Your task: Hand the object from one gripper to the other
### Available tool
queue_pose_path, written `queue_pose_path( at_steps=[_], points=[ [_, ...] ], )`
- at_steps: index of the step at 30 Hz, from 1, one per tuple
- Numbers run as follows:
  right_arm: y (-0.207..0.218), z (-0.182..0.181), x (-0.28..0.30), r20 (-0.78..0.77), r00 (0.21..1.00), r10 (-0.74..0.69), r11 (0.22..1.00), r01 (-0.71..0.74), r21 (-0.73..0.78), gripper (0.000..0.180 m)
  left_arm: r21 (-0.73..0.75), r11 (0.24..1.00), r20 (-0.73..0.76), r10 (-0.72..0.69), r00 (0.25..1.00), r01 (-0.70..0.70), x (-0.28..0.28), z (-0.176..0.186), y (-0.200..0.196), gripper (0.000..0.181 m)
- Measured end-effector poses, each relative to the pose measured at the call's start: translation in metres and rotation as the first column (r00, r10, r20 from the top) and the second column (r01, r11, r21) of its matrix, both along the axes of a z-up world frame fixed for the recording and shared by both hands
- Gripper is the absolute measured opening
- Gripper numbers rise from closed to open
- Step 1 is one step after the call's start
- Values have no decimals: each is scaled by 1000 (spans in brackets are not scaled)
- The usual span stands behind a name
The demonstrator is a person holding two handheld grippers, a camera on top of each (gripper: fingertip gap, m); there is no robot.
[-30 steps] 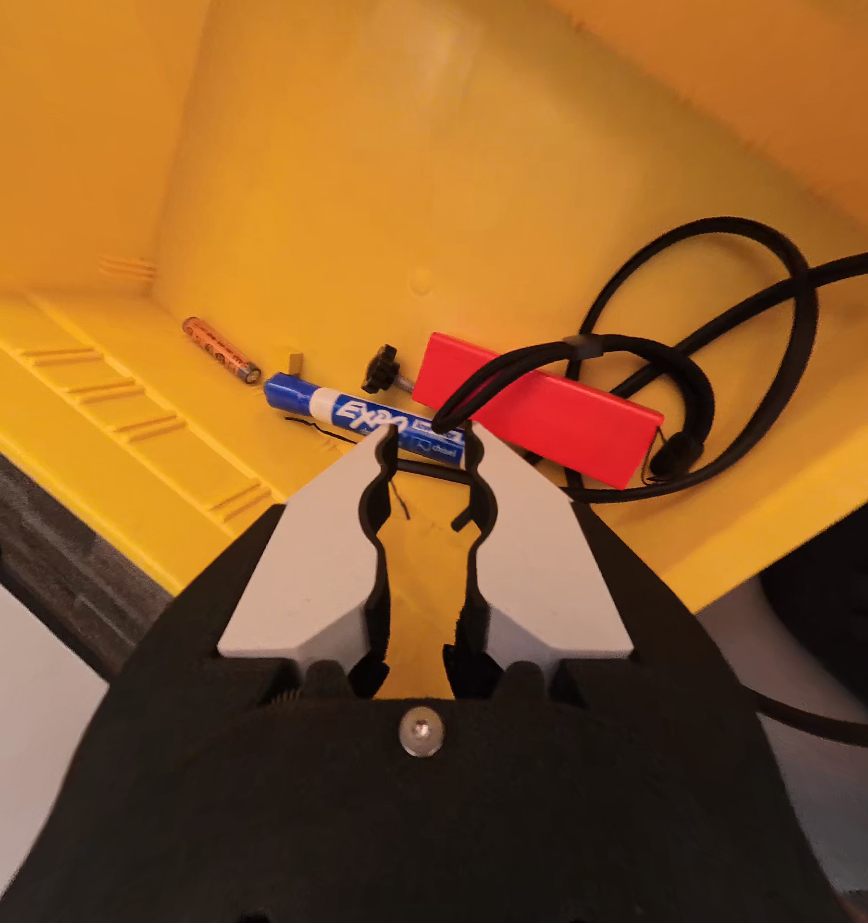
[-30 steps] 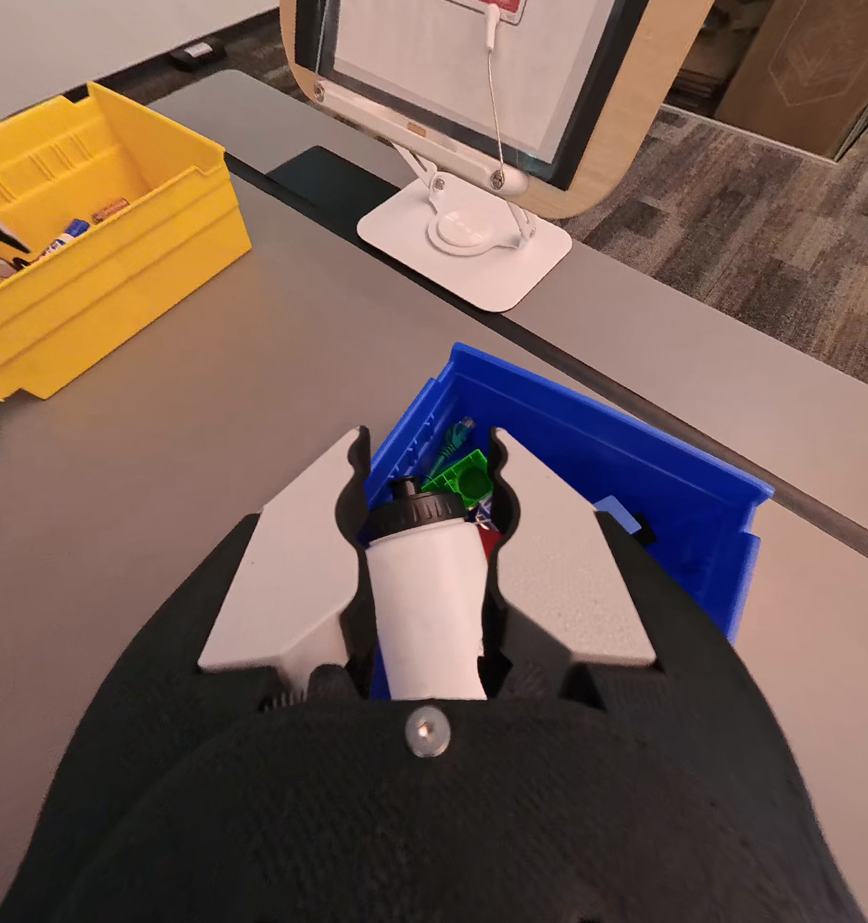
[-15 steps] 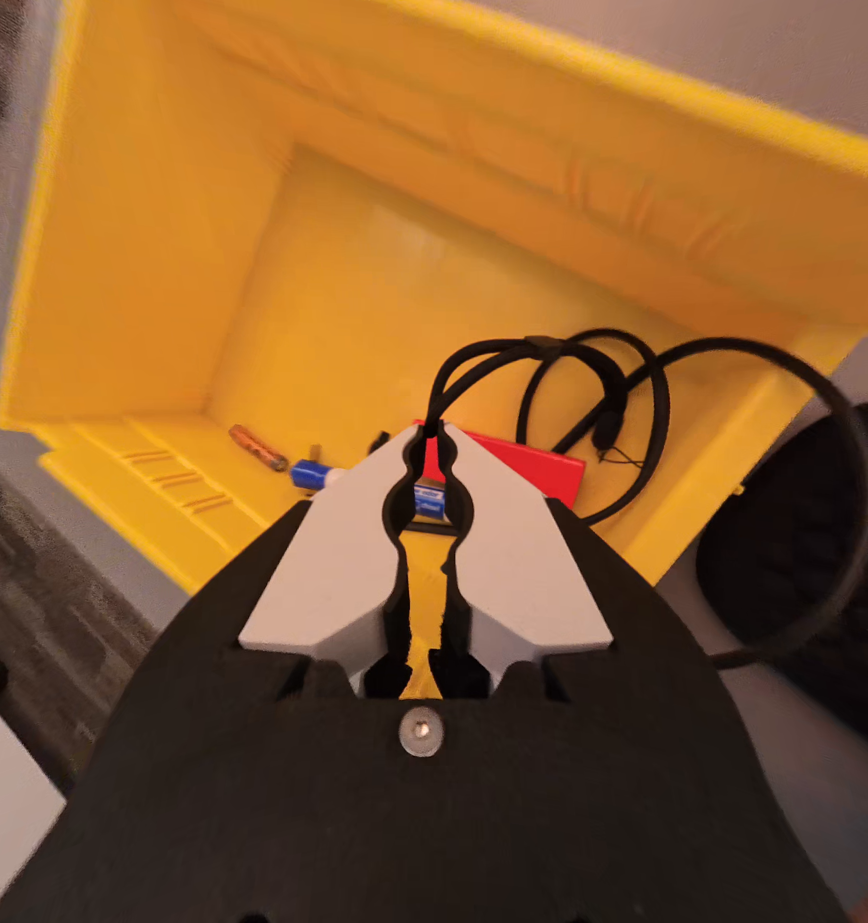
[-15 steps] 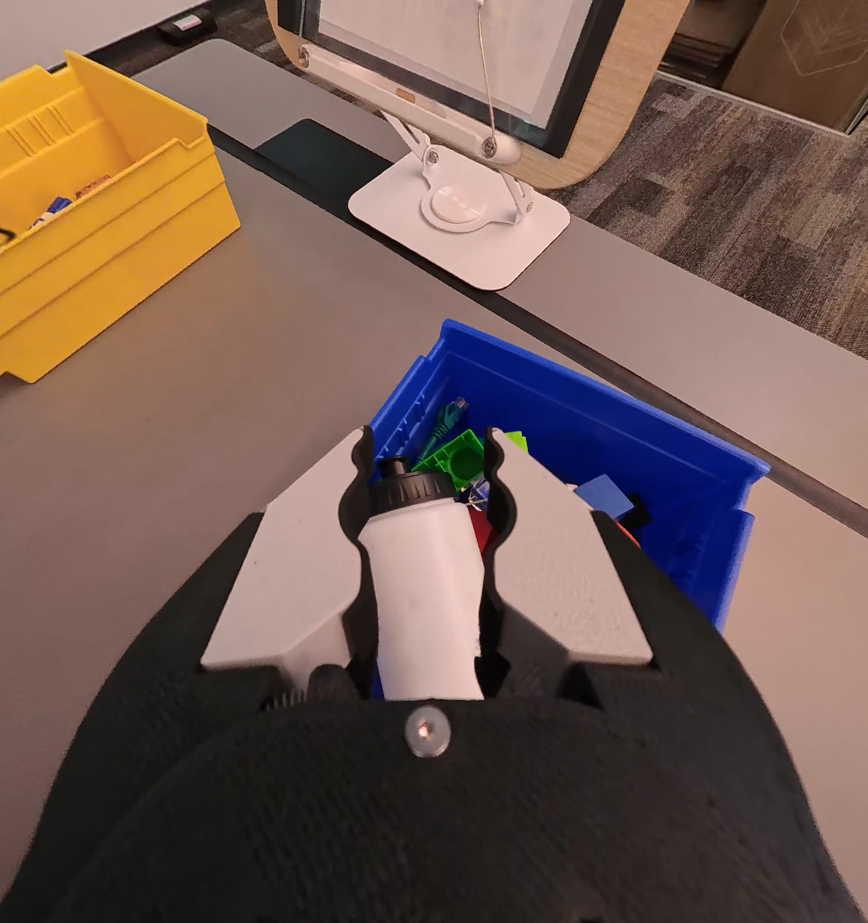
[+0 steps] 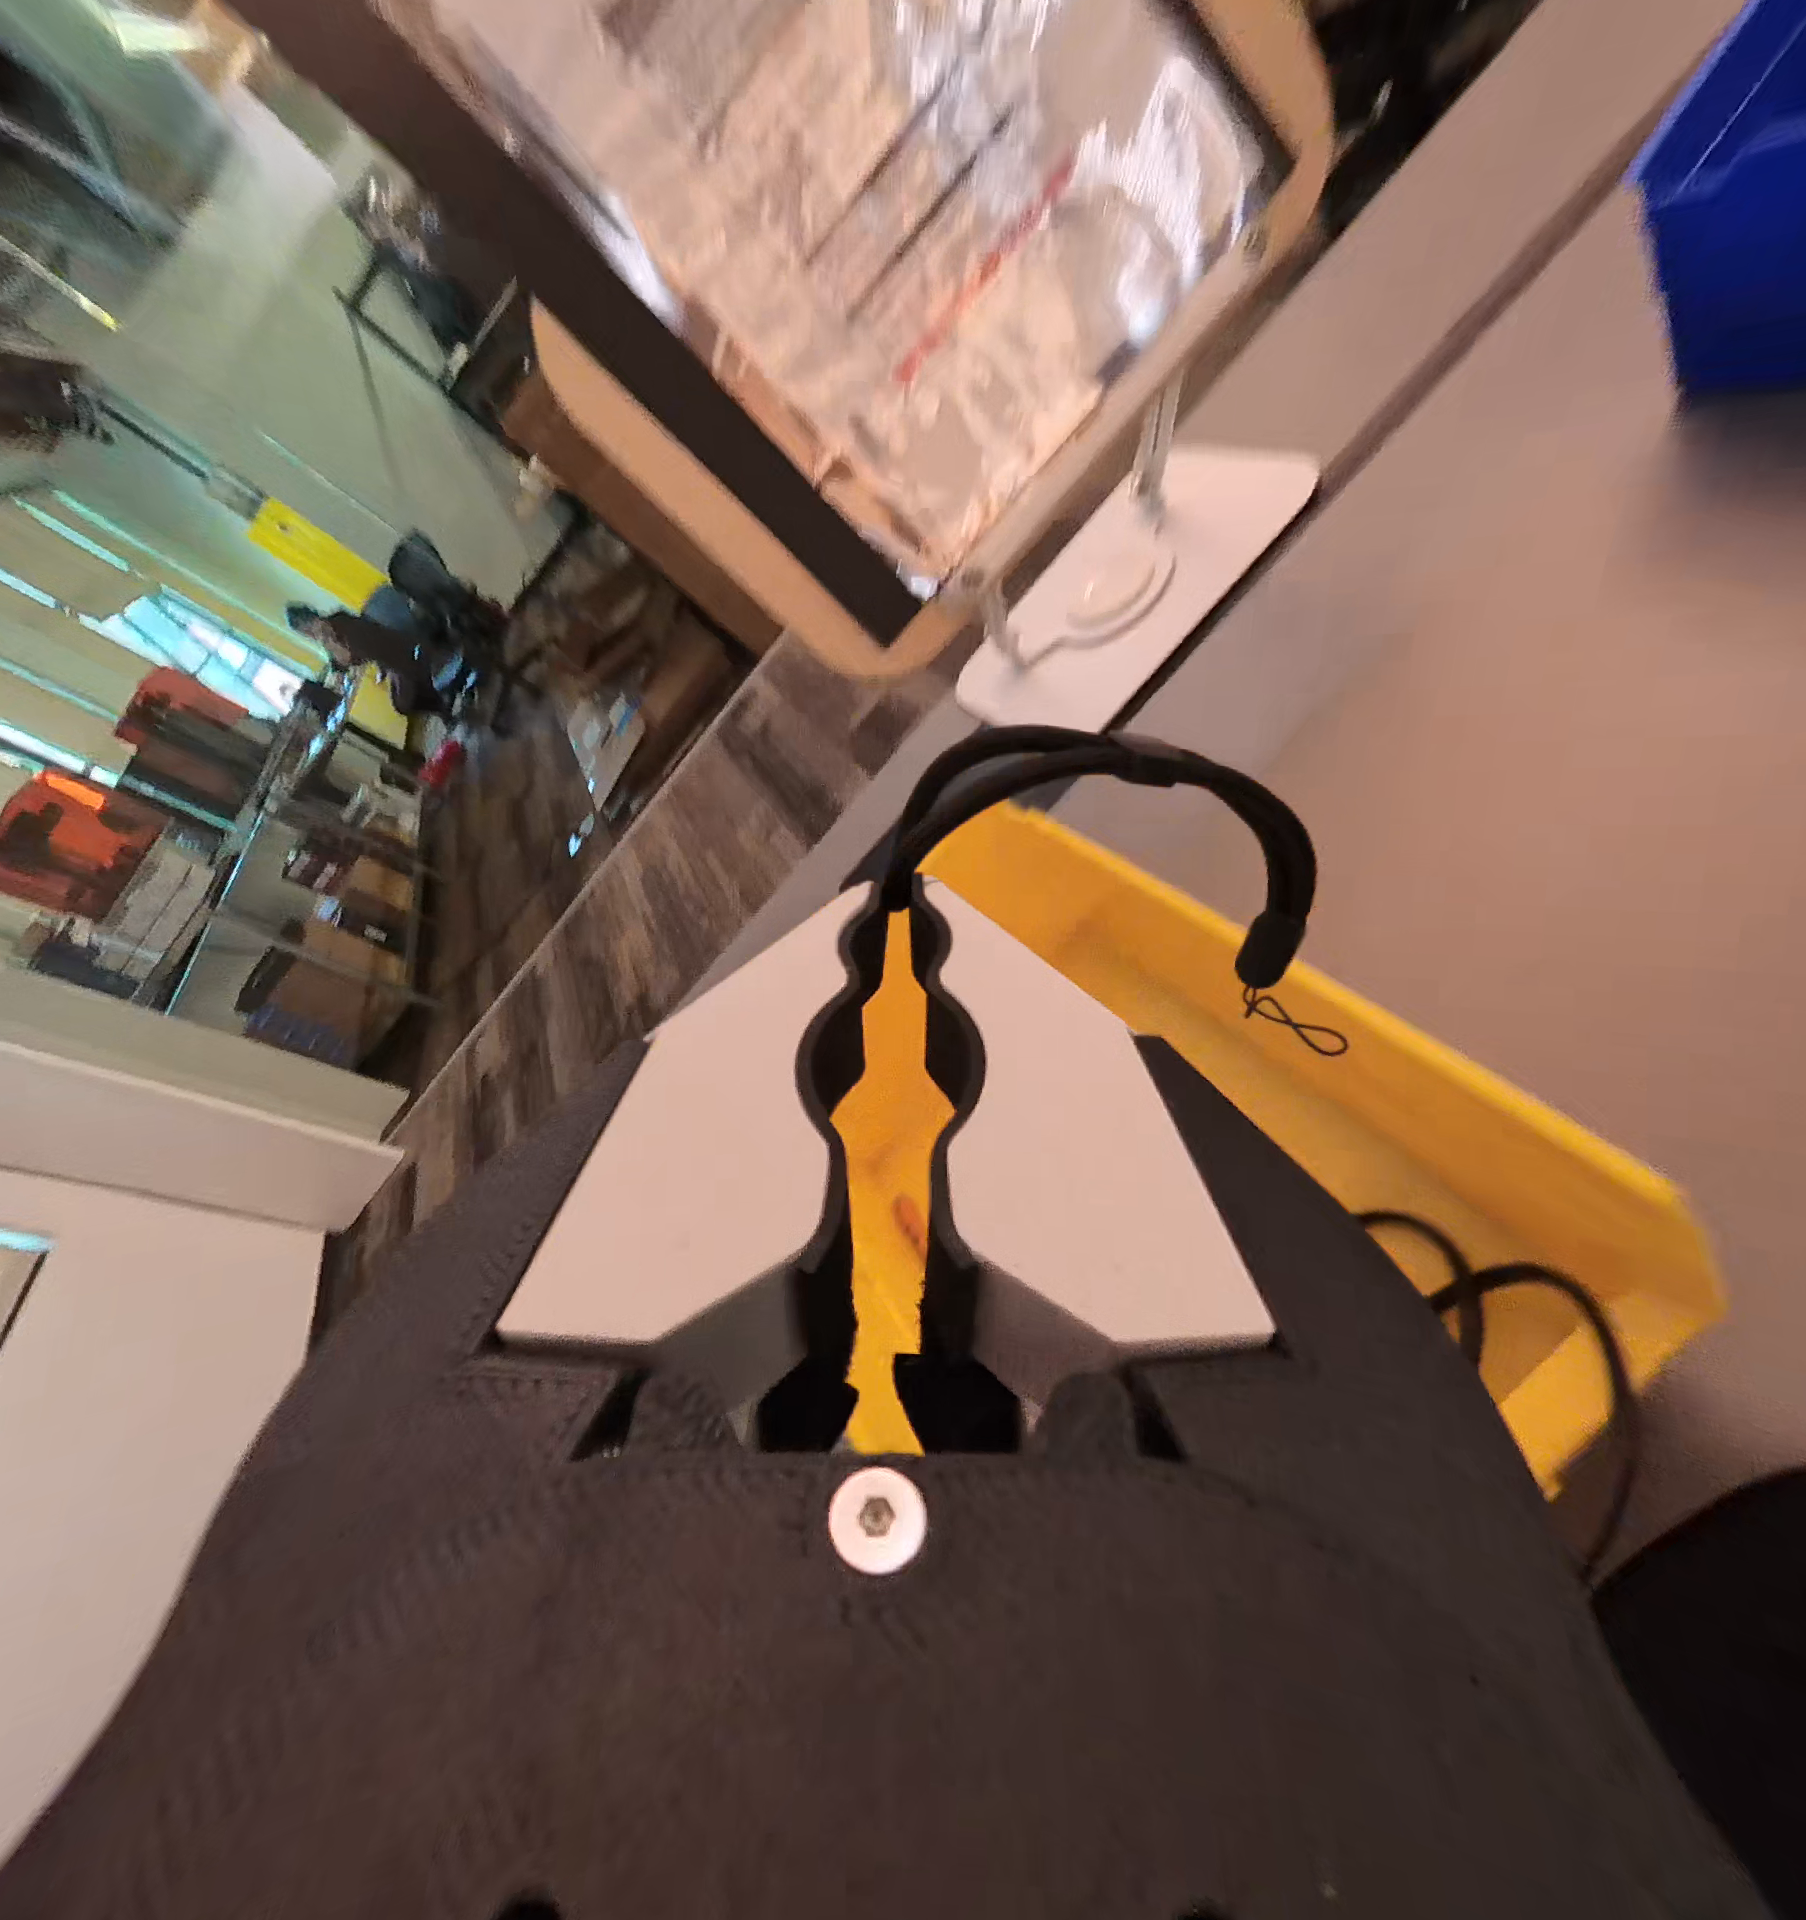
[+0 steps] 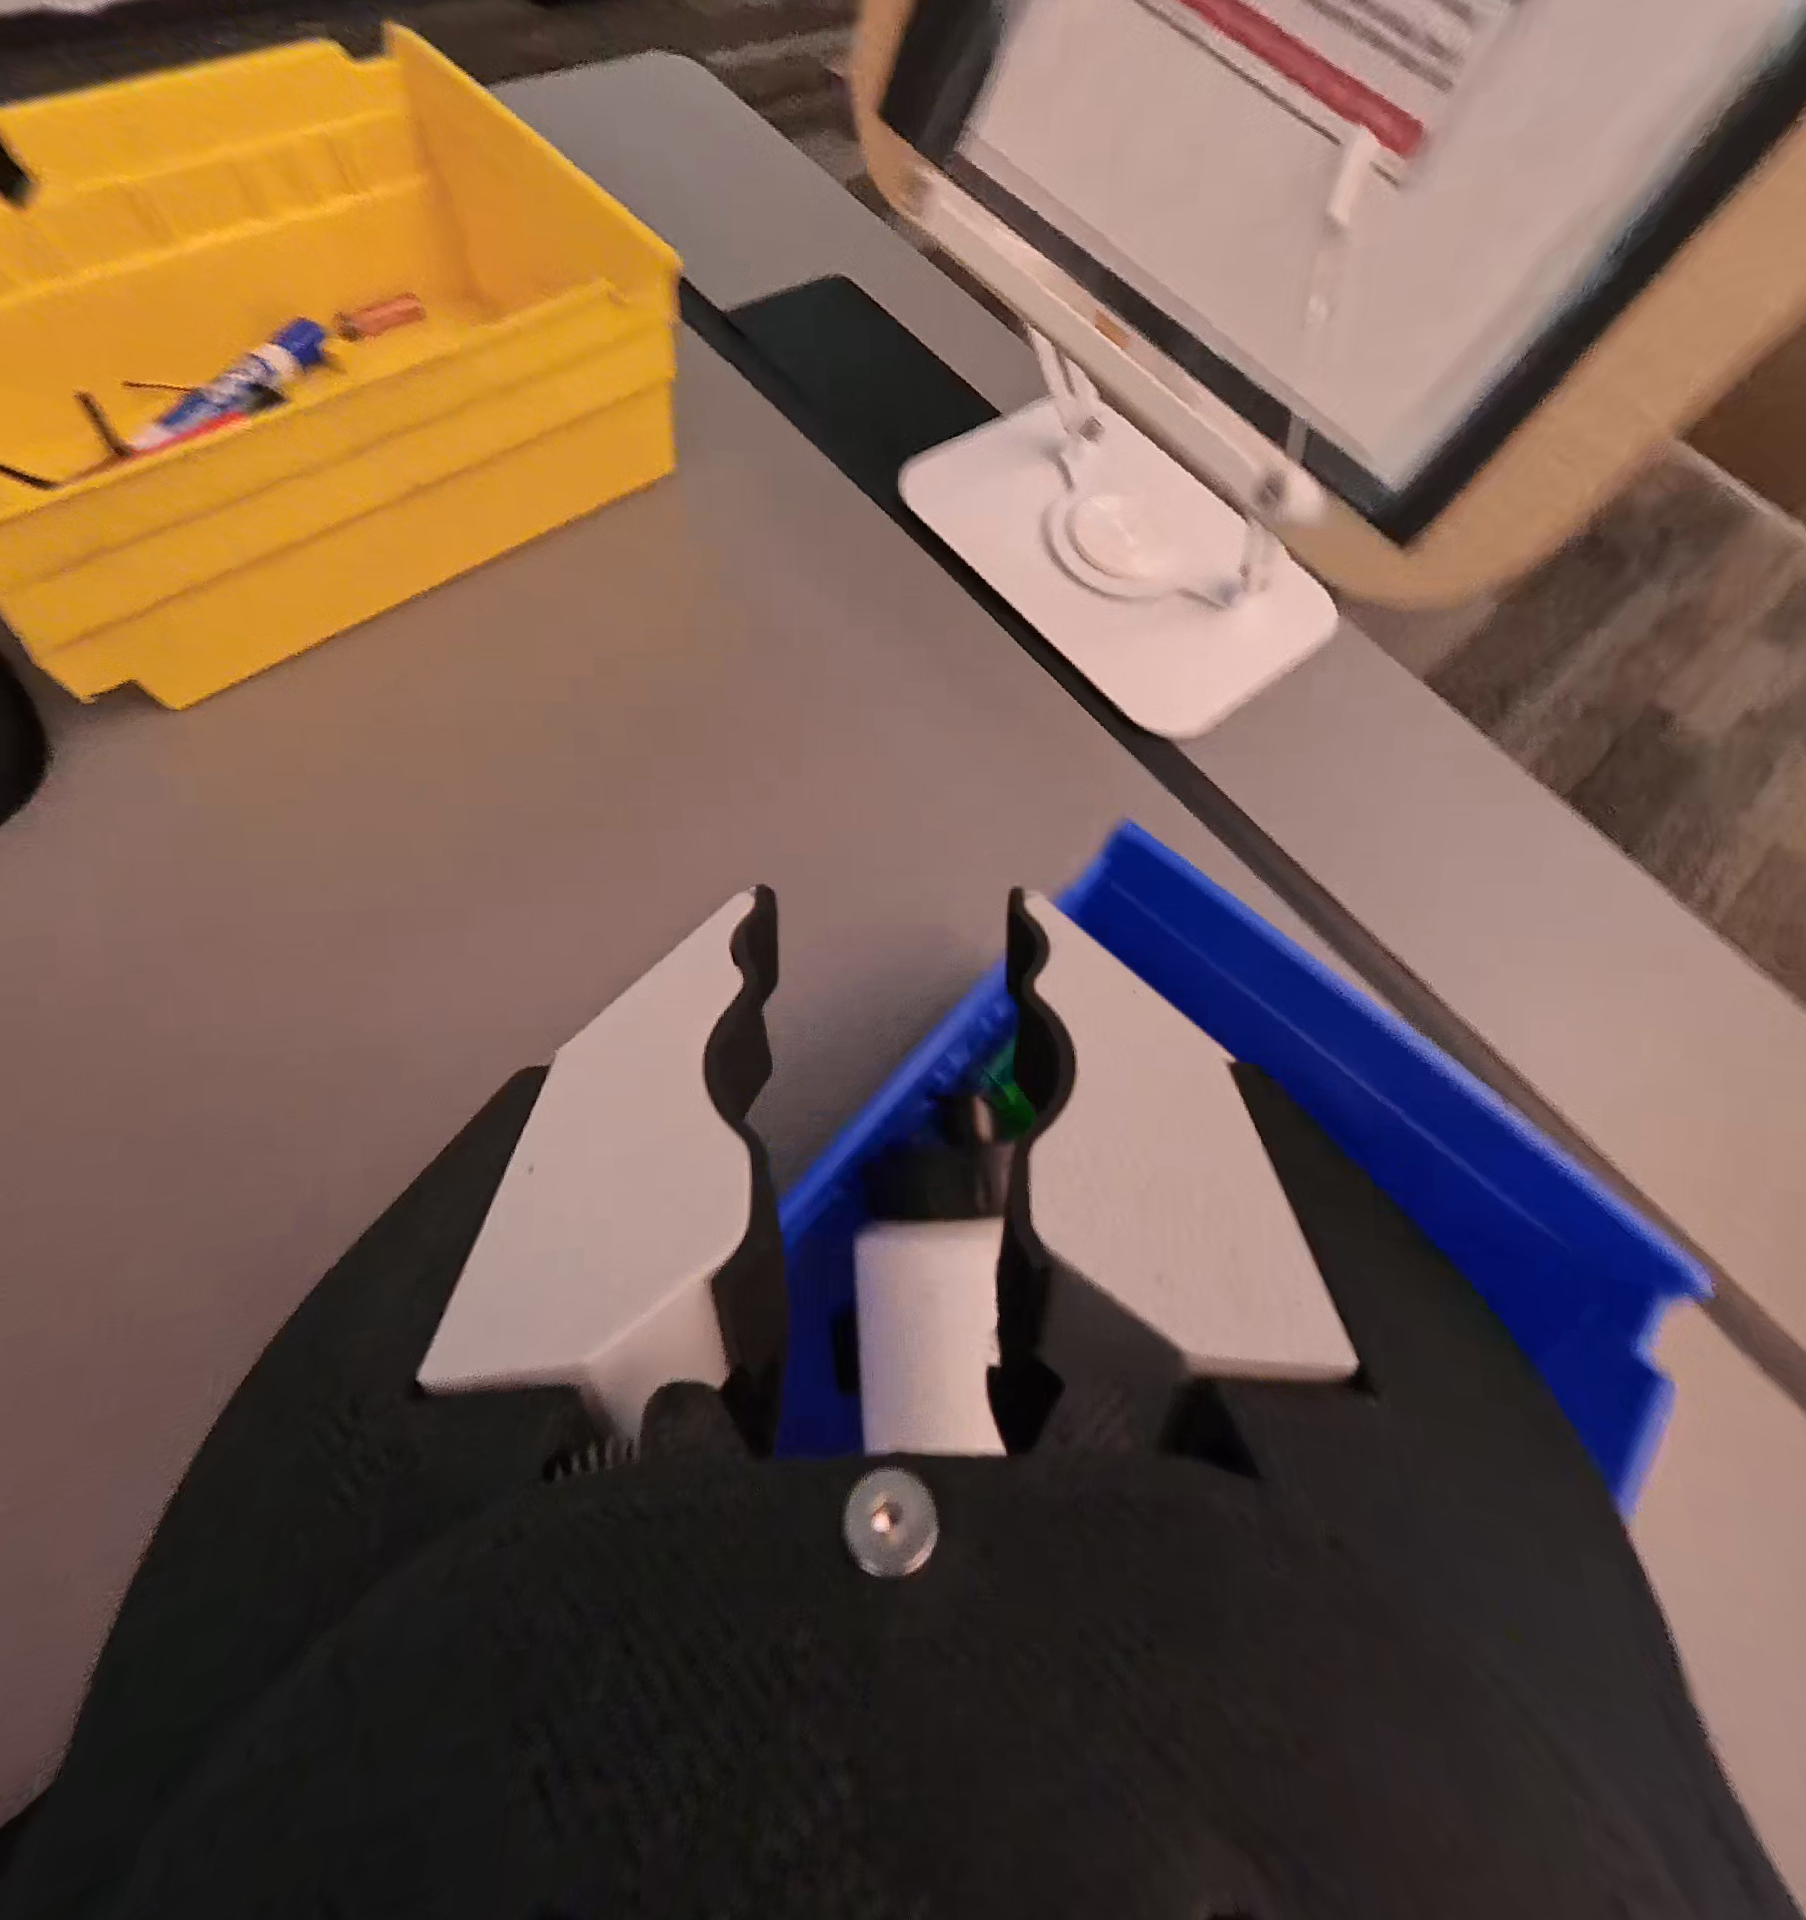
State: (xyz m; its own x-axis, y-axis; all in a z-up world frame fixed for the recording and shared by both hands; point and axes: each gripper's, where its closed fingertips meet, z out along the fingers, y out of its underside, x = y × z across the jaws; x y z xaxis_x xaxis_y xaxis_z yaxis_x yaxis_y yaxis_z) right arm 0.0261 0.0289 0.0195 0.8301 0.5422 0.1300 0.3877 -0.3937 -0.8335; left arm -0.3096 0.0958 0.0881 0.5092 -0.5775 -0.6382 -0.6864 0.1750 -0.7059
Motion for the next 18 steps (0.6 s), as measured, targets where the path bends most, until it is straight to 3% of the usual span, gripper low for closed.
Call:
queue_pose_path(
  at_steps=[5,7,11,13,18],
  points=[
    [-10,10,-89,84,951,296,945,-305,116,45,47,985,72,-167,983,164,42,21,-34,2],
    [-26,13,-135,47,885,463,873,-464,151,47,63,980,89,-194,977,189,54,26,-42,2],
    [-55,34,-198,77,773,629,726,-620,297,45,29,970,93,-244,965,243,74,23,-56,2],
    [-70,41,-220,196,735,649,640,-667,381,44,29,970,73,-242,967,241,79,21,-58,2],
    [-77,39,-254,515,712,478,514,-702,493,37,8,966,60,-260,964,260,90,16,-65,2]
  ],
)
